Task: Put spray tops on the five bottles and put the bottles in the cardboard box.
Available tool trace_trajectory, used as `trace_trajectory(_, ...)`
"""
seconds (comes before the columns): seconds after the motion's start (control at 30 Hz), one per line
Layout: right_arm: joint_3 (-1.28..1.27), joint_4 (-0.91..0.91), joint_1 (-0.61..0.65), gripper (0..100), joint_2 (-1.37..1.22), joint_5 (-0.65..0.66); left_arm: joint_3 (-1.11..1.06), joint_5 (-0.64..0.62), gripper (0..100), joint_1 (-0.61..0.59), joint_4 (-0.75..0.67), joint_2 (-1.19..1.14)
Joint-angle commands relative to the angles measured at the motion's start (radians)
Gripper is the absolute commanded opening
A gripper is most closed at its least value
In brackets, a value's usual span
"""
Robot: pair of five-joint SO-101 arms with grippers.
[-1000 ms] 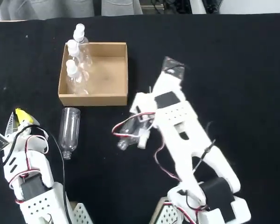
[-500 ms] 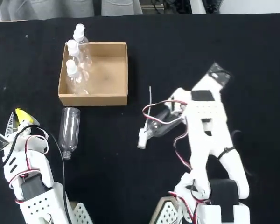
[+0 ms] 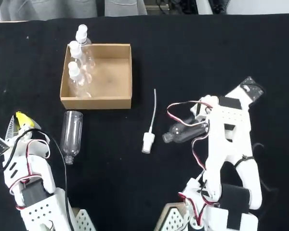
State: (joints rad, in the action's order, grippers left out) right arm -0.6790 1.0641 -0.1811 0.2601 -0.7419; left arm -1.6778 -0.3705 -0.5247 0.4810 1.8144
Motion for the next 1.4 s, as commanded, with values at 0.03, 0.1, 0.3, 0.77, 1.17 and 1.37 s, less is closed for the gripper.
trace_trajectory(0.03, -0.024, 0.0, -0.04, 7.8, 0.071, -0.014, -0.022, 0.011, 3, -0.005, -0.018, 0.009)
trace_trajectory(0.1, -0.028, 0.0, -0.057, 7.8, 0.073, -0.049, -0.022, 0.011, 3, -0.005, -0.018, 0.009)
trace_trajectory(0.3, -0.035, 0.0, -0.103, 7.8, 0.065, -0.11, -0.022, 0.011, 3, -0.007, -0.018, 0.009)
trace_trajectory(0.77, -0.045, -0.002, -0.129, 8.2, 0.064, -0.158, -0.022, 0.011, 3, -0.007, -0.018, 0.009)
trace_trajectory(1.17, -0.185, -0.193, -0.123, 17.2, 0.073, -0.149, -0.022, 0.011, 3, -0.007, -0.018, 0.009)
trace_trajectory(1.37, -0.193, -0.192, -0.075, 24.7, 0.073, -0.149, -0.022, 0.011, 3, -0.005, -0.018, 0.009)
